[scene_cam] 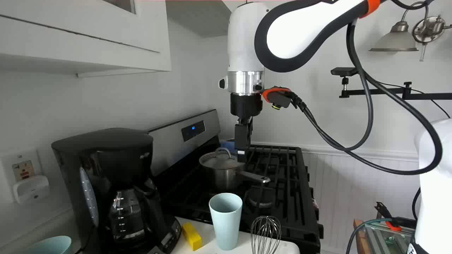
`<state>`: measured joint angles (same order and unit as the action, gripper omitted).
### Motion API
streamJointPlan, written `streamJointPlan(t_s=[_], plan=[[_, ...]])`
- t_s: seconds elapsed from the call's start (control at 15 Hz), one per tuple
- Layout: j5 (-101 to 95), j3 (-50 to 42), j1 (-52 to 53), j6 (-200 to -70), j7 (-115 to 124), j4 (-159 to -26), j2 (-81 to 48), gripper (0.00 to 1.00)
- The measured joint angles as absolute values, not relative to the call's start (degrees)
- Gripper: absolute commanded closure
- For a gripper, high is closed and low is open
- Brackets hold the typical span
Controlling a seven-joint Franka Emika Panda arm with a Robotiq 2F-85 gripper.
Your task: Open the pot, pour the content of the cup into it, then close the pot
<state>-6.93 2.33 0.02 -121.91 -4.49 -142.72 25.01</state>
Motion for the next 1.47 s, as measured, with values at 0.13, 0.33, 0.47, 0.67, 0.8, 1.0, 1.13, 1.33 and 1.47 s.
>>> streamJointPlan(t_s=[0.13,0.33,0.47,0.67,0.8,1.0,1.13,1.33,1.47], plan=[[-6.9,2.3,0.0,-121.9,-4.5,-142.7,25.0,0.00],[-6.9,2.3,0.0,-121.9,-4.4,-142.7,25.0,0.00],[-7.2,2.1,-0.7,-122.0,-3.1,-142.1,24.2,0.00],[-9.9,1.2,-3.2,-123.3,-1.2,-139.4,20.8,0.00],[-11.9,0.2,-4.8,-124.4,-1.2,-136.6,17.3,0.00],[-12.8,-1.9,-5.7,-125.4,-2.6,-131.2,10.5,0.00],[-12.8,-3.0,-5.7,-126.1,-4.1,-127.4,5.6,0.00],[-13.4,-3.9,-5.7,-127.5,-6.0,-122.1,-1.0,0.00],[-15.9,-4.2,-5.7,-128.3,-6.0,-119.0,-4.5,0.00]])
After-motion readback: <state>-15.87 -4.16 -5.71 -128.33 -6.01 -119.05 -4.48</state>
